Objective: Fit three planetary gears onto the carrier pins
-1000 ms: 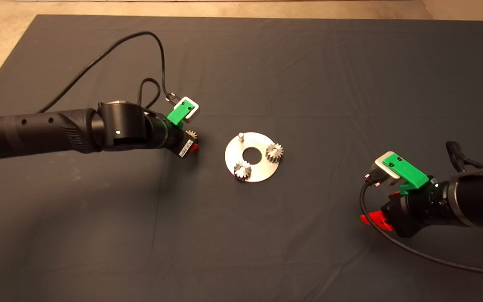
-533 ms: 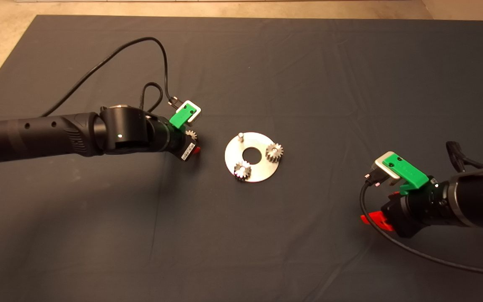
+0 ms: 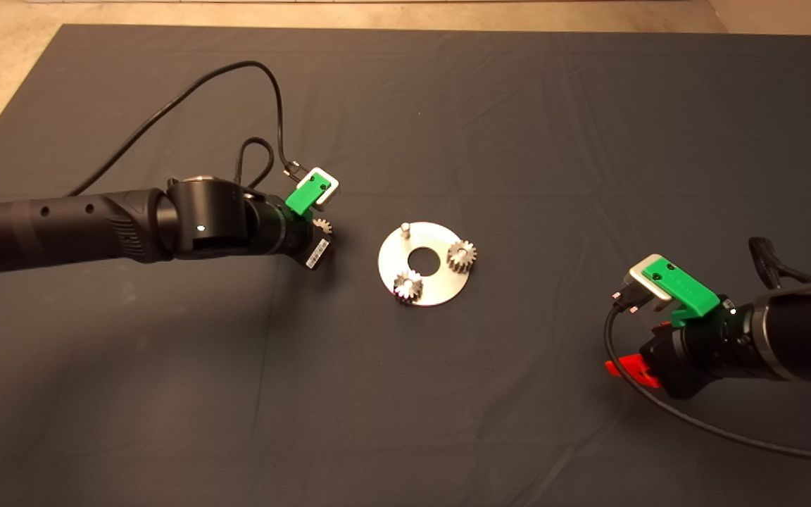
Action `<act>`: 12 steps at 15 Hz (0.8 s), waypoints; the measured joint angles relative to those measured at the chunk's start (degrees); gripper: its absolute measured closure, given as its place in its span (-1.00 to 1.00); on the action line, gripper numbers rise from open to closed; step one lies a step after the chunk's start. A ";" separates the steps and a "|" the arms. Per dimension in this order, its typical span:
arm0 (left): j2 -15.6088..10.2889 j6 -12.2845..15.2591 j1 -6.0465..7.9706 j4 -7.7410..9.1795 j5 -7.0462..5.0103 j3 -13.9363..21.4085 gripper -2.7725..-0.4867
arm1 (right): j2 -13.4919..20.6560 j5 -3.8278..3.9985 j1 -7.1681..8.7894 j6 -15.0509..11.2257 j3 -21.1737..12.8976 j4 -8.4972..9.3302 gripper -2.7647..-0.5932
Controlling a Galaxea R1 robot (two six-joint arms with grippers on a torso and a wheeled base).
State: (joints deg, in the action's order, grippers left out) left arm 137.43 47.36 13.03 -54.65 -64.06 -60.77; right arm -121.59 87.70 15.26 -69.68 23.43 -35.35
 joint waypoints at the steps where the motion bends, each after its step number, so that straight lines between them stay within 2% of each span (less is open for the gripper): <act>1: 0.01 -0.01 -0.02 0.00 0.06 0.00 0.52 | 0.01 0.01 0.02 0.00 0.00 0.00 -0.36; 4: -0.01 -0.01 -0.02 0.00 0.69 0.00 0.54 | 0.01 0.00 0.02 0.00 0.00 0.00 -0.36; 12: -0.85 0.01 -0.02 0.03 1.47 0.00 0.65 | 0.37 0.04 0.00 0.23 0.02 0.00 -0.36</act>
State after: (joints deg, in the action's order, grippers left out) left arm 136.58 47.37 13.01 -54.62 -62.59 -60.77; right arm -121.22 87.74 15.26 -69.45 23.45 -35.35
